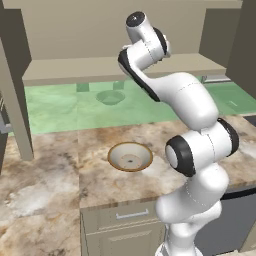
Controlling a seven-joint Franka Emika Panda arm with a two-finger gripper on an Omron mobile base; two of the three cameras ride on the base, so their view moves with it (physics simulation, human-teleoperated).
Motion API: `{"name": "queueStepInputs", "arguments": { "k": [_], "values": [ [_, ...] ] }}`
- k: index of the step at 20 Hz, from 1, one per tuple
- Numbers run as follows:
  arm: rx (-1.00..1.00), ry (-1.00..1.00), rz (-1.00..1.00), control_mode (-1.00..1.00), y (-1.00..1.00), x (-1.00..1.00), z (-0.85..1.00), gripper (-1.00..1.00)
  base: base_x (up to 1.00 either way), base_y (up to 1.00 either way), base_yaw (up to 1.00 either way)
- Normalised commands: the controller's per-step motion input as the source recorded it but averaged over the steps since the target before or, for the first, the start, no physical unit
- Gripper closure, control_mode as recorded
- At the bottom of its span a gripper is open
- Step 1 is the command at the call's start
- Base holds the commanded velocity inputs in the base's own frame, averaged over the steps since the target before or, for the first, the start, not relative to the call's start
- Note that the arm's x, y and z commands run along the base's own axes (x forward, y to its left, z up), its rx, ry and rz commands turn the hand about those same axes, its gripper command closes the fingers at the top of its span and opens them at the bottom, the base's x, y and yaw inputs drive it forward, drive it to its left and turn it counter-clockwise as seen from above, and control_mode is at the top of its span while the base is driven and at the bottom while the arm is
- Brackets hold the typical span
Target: Pick the garlic from the cabinet and place it in the bowl. Then pick the bowl and place it in the sink. Then turn on the sink facuet.
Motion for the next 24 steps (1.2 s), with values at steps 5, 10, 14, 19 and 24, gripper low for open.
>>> {"name": "queueStepInputs", "arguments": {
  "k": [5,10,14,19,24],
  "values": [
    [0.00,0.00,0.00,-1.00,-0.01,0.35,-0.12,-1.00,0.00,0.00,0.00],
    [0.00,0.00,0.00,-1.00,-0.02,0.38,-0.10,-1.00,0.00,0.00,0.00],
    [0.00,0.00,0.00,-1.00,-0.11,0.30,-0.09,-1.00,0.00,0.00,0.00],
    [0.00,0.00,0.00,-1.00,-0.06,0.12,-0.06,-1.00,0.00,0.00,0.00],
    [0.00,0.00,0.00,-1.00,-0.03,0.00,-0.04,1.00,0.00,0.00,0.00]
  ]
}}
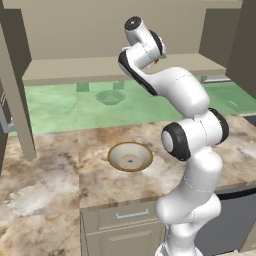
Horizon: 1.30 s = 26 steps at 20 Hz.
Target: Pick the garlic from the cabinet and place it in the bowl. Then pick the bowl and place it in the sink. Then turn on the sink facuet.
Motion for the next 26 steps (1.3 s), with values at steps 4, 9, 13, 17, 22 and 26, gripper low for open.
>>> {"name": "queueStepInputs", "arguments": {
  "k": [4,9,13,17,22,26],
  "values": [
    [0.00,0.00,0.00,-1.00,0.00,0.00,0.00,1.00,0.00,0.00,0.00],
    [0.03,0.00,0.00,-1.00,0.00,-0.27,-0.06,1.00,0.00,0.00,0.00],
    [0.11,-0.01,0.00,-1.00,0.18,-0.96,-0.14,1.00,0.00,0.00,0.00],
    [0.18,0.00,0.00,-1.00,0.33,-1.00,-0.34,1.00,0.00,0.00,0.00],
    [0.16,0.04,0.00,-1.00,0.30,-1.00,-0.30,1.00,0.00,0.00,0.00],
    [0.14,0.09,0.00,-1.00,0.21,-1.00,-0.44,1.00,0.00,0.00,0.00]
  ]
}}
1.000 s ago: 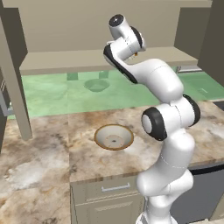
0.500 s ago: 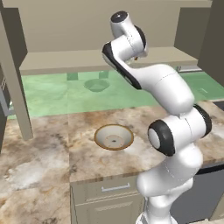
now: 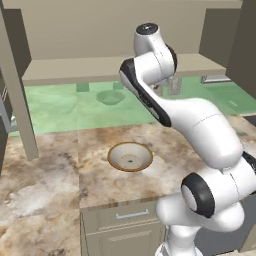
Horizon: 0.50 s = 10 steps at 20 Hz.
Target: Pick the garlic from the cabinet and place it in the bowl. Then pick the bowl and place it in the sink. Then turn on the sink facuet.
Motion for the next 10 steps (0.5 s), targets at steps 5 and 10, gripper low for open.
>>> {"name": "queueStepInputs", "arguments": {
  "k": [5,10],
  "values": [
    [0.04,0.21,-0.01,-1.00,0.21,-1.00,-0.79,1.00,0.00,0.00,0.00],
    [0.01,0.14,0.00,-1.00,0.07,-0.65,-1.00,1.00,0.00,0.00,0.00]
  ]
}}
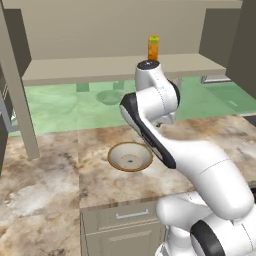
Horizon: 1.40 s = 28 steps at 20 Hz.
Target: Pick the garlic from the cabinet and place it in the bowl. Then pick the bowl and place it in the sink. Then turn on the sink facuet.
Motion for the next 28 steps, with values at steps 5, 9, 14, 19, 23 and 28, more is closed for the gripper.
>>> {"name": "queueStepInputs", "arguments": {
  "k": [5,9,14,19,23,28],
  "values": [
    [0.09,0.22,0.00,-1.00,0.04,0.47,-1.00,1.00,0.00,0.00,0.00],
    [0.09,0.19,0.00,-1.00,0.03,0.88,-1.00,1.00,0.00,0.00,0.00],
    [0.04,0.15,0.00,-1.00,0.23,0.89,-0.89,1.00,0.00,0.00,0.00],
    [0.00,0.02,0.00,-1.00,0.30,0.58,-0.57,1.00,0.00,0.00,0.00],
    [0.00,-0.01,0.00,-1.00,0.27,0.29,-0.36,1.00,0.00,0.00,0.00],
    [0.00,-0.02,0.00,-1.00,0.02,0.15,-0.43,1.00,0.00,0.00,0.00]
  ]
}}
